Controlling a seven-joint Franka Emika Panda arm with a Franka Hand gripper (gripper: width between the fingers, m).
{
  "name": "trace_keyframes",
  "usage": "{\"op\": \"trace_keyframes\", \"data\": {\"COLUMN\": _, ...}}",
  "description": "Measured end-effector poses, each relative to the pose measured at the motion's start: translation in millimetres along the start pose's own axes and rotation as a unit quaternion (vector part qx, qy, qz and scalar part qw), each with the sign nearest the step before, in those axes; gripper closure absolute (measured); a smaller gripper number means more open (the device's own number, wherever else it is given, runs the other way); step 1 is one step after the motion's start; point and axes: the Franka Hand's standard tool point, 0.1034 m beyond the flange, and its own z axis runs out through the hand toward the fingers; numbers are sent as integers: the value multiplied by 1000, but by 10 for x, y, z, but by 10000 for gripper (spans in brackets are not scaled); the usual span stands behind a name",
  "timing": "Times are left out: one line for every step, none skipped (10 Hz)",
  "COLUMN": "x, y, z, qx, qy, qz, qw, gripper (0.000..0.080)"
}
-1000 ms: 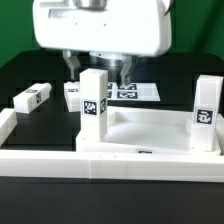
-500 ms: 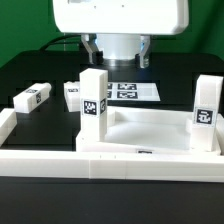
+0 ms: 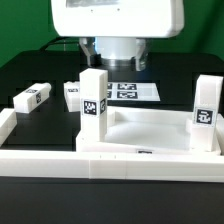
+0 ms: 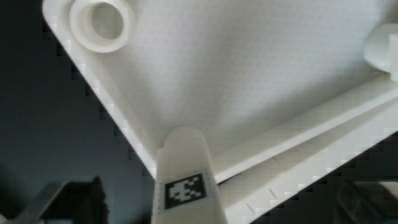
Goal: Assemble desk
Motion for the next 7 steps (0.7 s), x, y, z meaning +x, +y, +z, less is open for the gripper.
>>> {"op": "trace_keyframes", "data": {"x": -68, "y": 15, "z": 34, "qx": 4, "qy": -5, "qz": 64, "qw": 998, "gripper": 150}}
{"op": "trace_keyframes", "data": {"x": -136, "y": 39, "z": 91, "qx": 11, "qy": -6, "qz": 143, "qw": 990, "gripper": 150}}
{"op": "trace_keyframes", "data": {"x": -174, "y": 26, "z": 113, "qx": 10, "qy": -10, "qz": 181, "qw": 983, "gripper": 150}}
{"op": "trace_keyframes", "data": {"x": -175, "y": 17, "z": 114, "qx": 11, "qy": -10, "qz": 195, "qw": 981, "gripper": 150}}
{"op": "trace_keyframes", "data": {"x": -184, "y": 11, "z": 121, "qx": 11, "qy": -12, "qz": 230, "qw": 973, "gripper": 150}}
{"op": "trace_keyframes", "data": {"x": -191, "y": 6, "z": 127, "qx": 12, "qy": -13, "qz": 255, "qw": 967, "gripper": 150}}
{"op": "trace_keyframes", "data": {"x": -198, "y": 0, "z": 130, "qx": 12, "qy": -15, "qz": 277, "qw": 961, "gripper": 150}}
